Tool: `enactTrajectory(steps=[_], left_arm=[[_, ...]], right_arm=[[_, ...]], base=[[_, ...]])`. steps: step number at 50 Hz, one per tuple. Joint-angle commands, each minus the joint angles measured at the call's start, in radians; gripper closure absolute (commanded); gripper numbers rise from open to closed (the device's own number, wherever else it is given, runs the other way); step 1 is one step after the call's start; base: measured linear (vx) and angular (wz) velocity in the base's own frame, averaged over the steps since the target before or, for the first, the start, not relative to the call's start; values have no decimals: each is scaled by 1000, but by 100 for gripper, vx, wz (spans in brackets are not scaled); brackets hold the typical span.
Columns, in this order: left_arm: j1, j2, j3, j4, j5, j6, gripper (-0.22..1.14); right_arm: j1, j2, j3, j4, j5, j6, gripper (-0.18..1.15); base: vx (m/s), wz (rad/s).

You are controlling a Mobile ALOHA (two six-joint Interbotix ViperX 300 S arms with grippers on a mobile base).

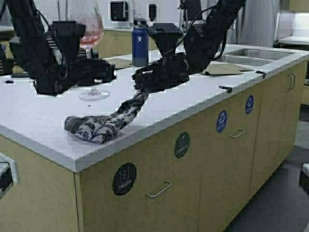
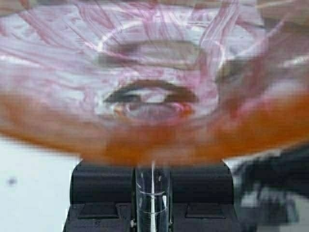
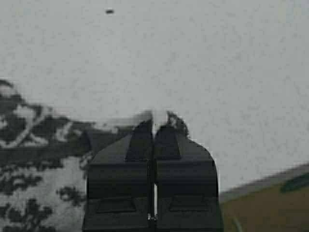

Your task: Get the cloth and wipe up the spill under the wine glass

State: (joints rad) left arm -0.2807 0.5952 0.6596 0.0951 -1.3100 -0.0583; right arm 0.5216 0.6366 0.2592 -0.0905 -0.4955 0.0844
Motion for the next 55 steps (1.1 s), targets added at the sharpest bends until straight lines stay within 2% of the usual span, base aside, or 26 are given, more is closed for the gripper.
enactTrajectory(steps=[1,24,40,55], left_arm=[[-2,44,-37,3,-41,6,84],[-2,295,-204,3,-64,14,84],[-2,212,-221,3,-64,11,84],[-3,169,-258,26,-61,0,84]], right_arm=[[-6,-28,3,0,-14,-2,91],[-9,-57,20,0,-17,-3,91],[-55,-141,81,18,-40,0,91],[-195,-347,206,132,-167,5,91]], base=[[0,0],[0,0],[0,0],[0,0]])
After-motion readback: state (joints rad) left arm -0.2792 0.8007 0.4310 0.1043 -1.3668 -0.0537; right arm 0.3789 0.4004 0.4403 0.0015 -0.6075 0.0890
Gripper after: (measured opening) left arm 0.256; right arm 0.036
